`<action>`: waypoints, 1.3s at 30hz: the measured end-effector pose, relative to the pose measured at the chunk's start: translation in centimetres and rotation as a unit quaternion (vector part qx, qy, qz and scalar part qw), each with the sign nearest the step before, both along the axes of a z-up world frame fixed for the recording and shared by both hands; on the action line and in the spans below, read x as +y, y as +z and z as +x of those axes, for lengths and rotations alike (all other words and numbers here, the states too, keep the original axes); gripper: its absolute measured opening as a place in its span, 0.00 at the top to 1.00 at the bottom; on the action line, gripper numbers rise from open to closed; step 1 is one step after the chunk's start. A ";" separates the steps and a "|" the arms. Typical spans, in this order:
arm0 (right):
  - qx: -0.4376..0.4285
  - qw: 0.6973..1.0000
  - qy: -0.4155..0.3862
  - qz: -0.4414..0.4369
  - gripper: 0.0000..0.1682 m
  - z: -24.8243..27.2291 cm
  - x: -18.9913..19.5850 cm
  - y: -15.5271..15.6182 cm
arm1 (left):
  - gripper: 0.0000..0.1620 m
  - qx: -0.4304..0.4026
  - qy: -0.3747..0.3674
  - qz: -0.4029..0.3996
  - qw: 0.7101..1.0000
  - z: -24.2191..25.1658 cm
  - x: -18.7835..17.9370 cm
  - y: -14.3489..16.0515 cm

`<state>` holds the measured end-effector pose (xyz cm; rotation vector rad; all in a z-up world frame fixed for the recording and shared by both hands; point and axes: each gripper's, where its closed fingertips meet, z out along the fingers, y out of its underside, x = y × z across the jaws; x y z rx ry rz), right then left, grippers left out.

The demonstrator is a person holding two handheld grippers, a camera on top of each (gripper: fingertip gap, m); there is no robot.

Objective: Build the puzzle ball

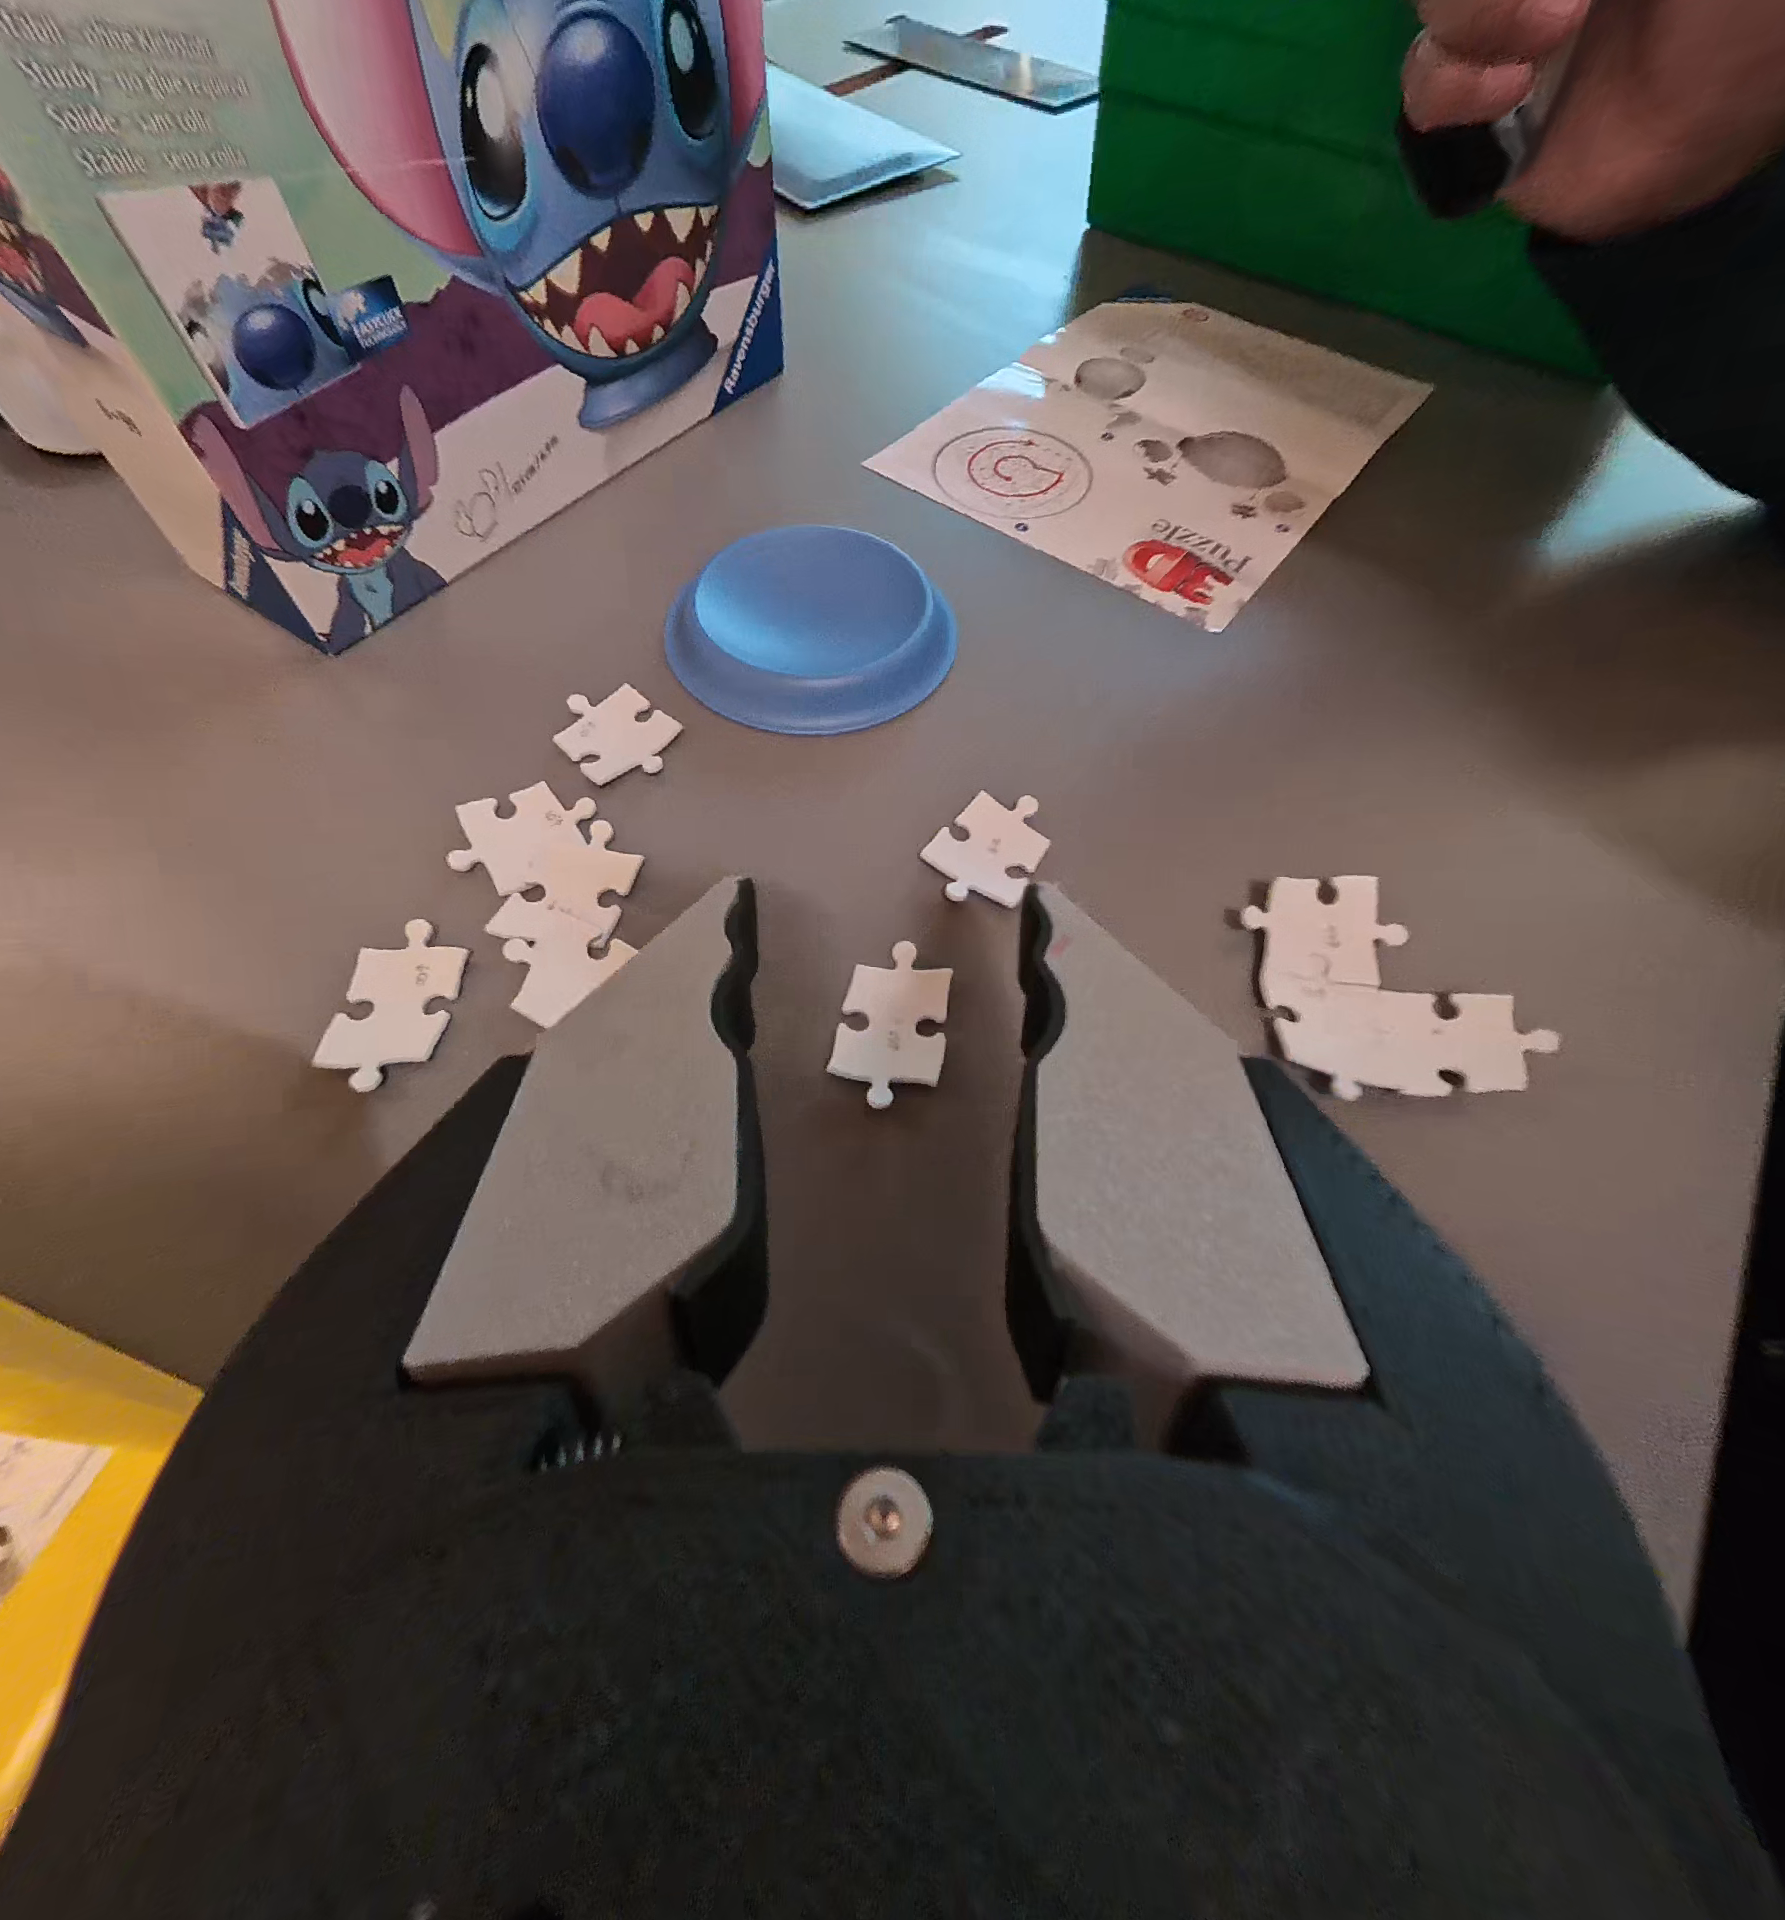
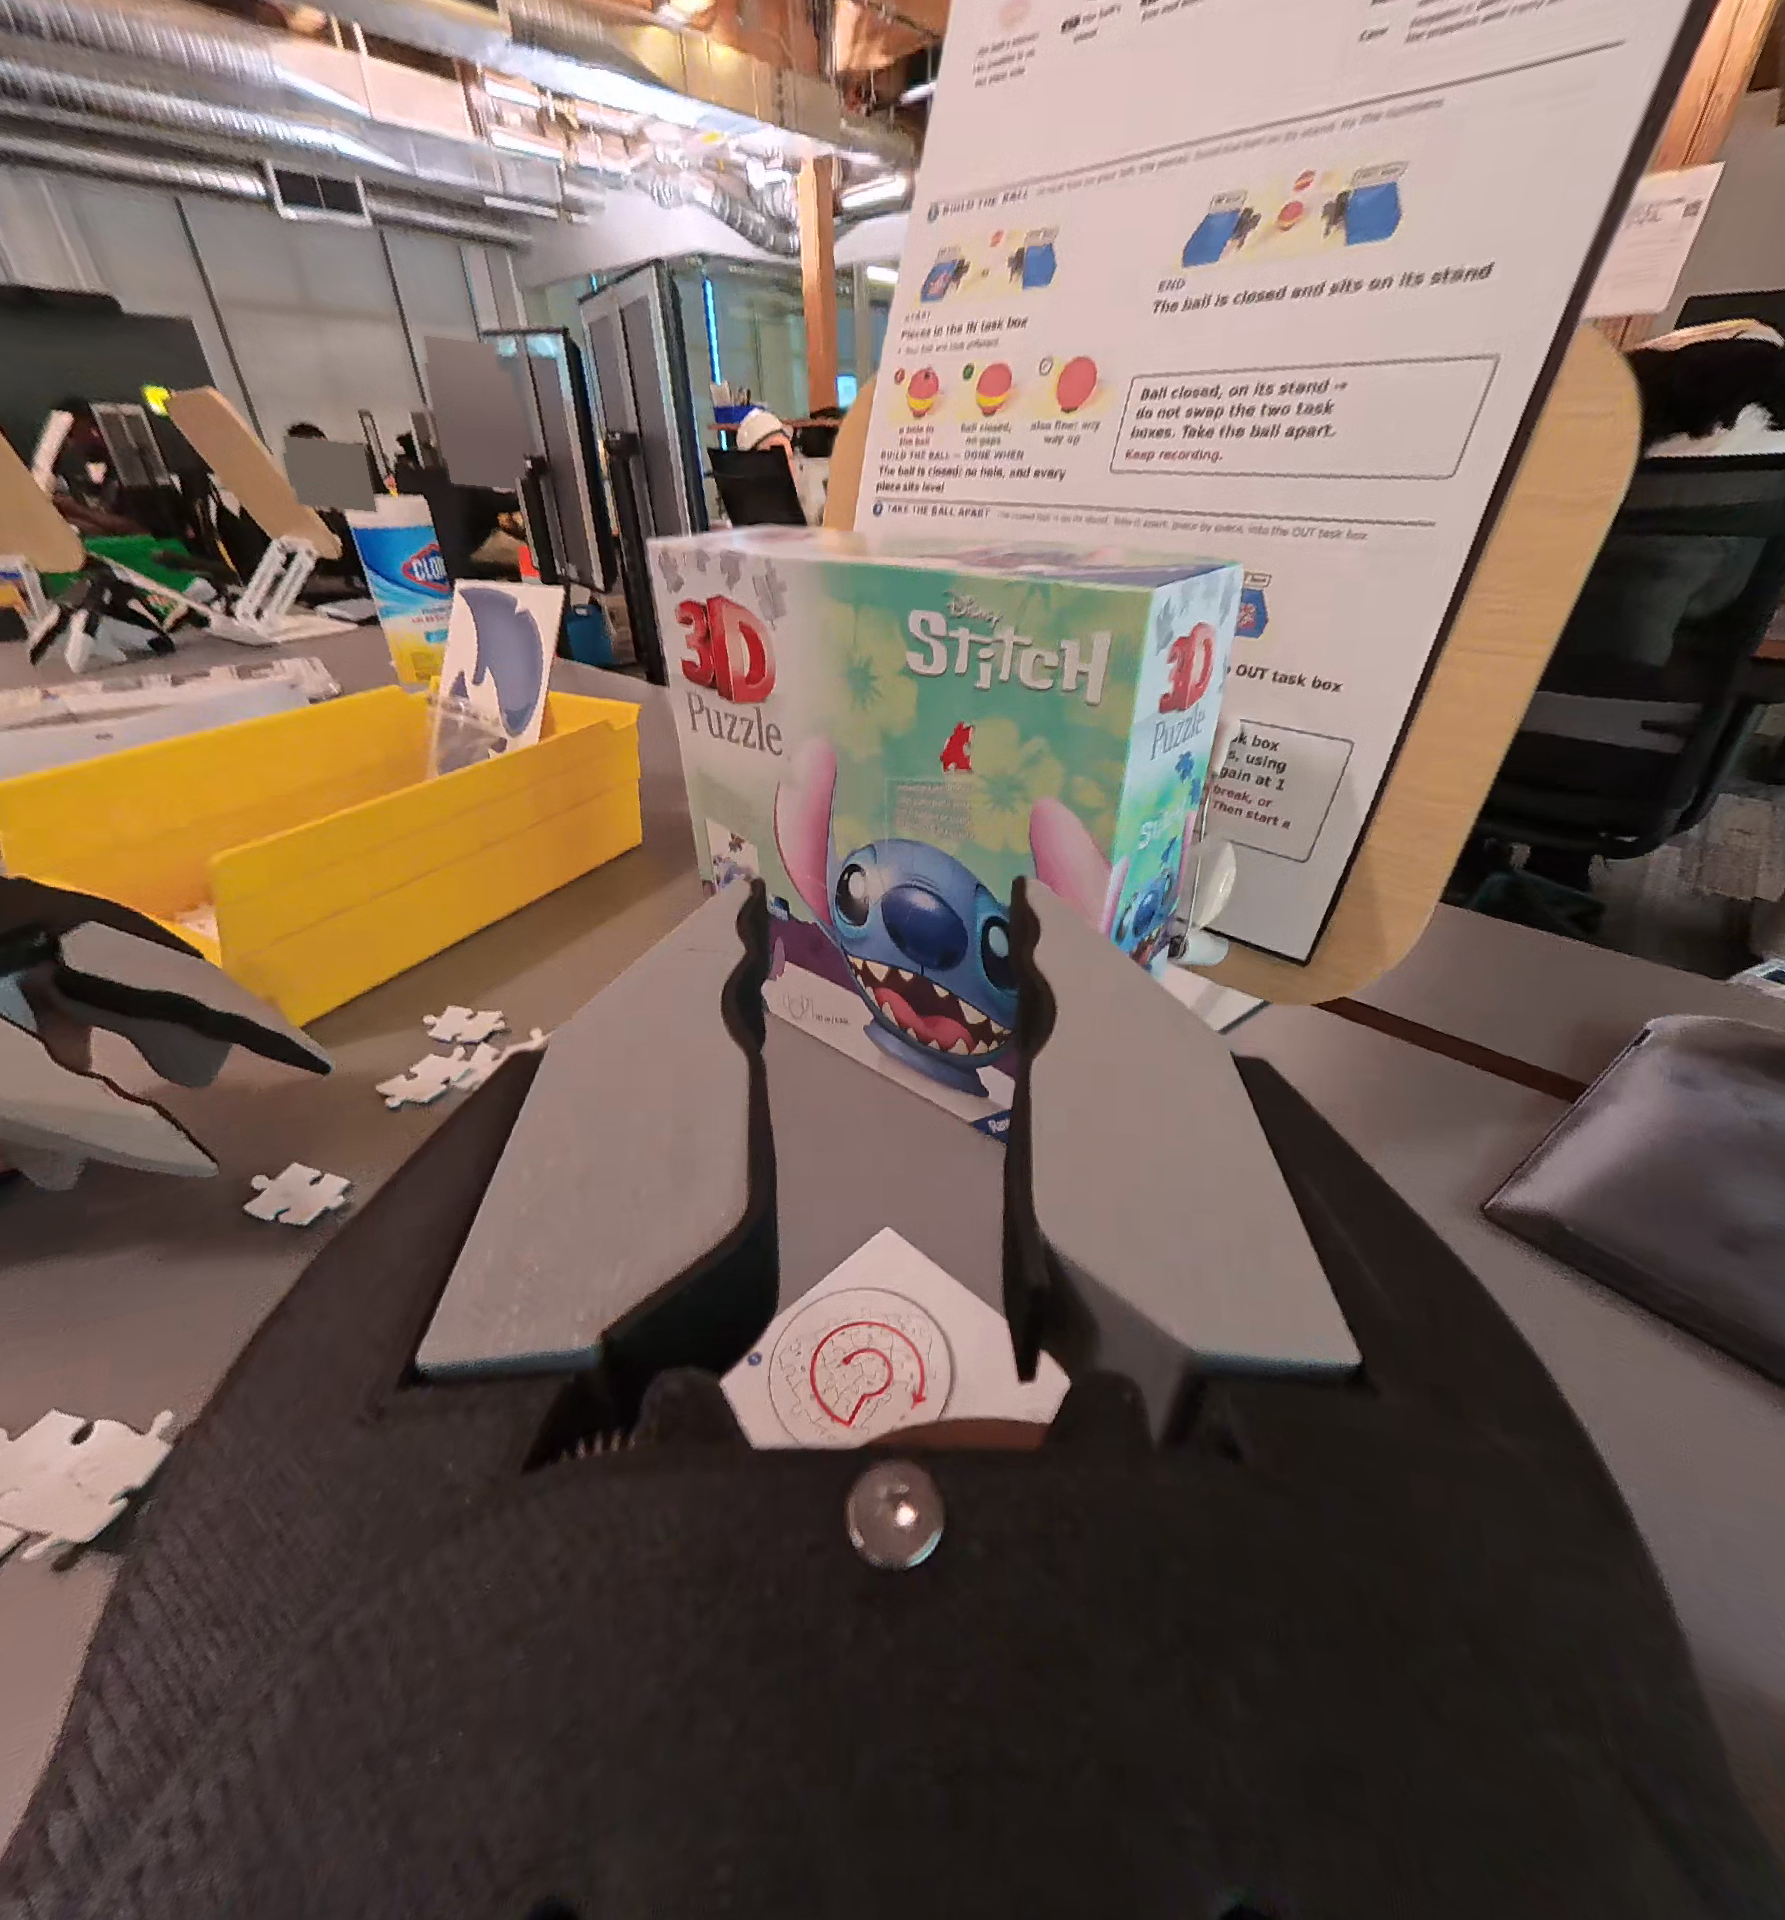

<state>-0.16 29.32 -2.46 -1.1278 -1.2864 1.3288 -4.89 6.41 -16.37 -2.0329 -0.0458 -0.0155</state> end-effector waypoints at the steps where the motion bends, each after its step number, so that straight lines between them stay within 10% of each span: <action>1: -0.006 1.000 -0.002 0.003 0.74 -0.2 -0.1 -0.3 | 0.70 0.008 0.001 -0.002 1.000 0.0 0.0 0.0; 39: -0.101 0.994 0.032 0.020 0.83 -2.5 -3.1 -6.4 | 0.67 0.054 -0.010 -0.034 0.998 0.9 0.1 -1.0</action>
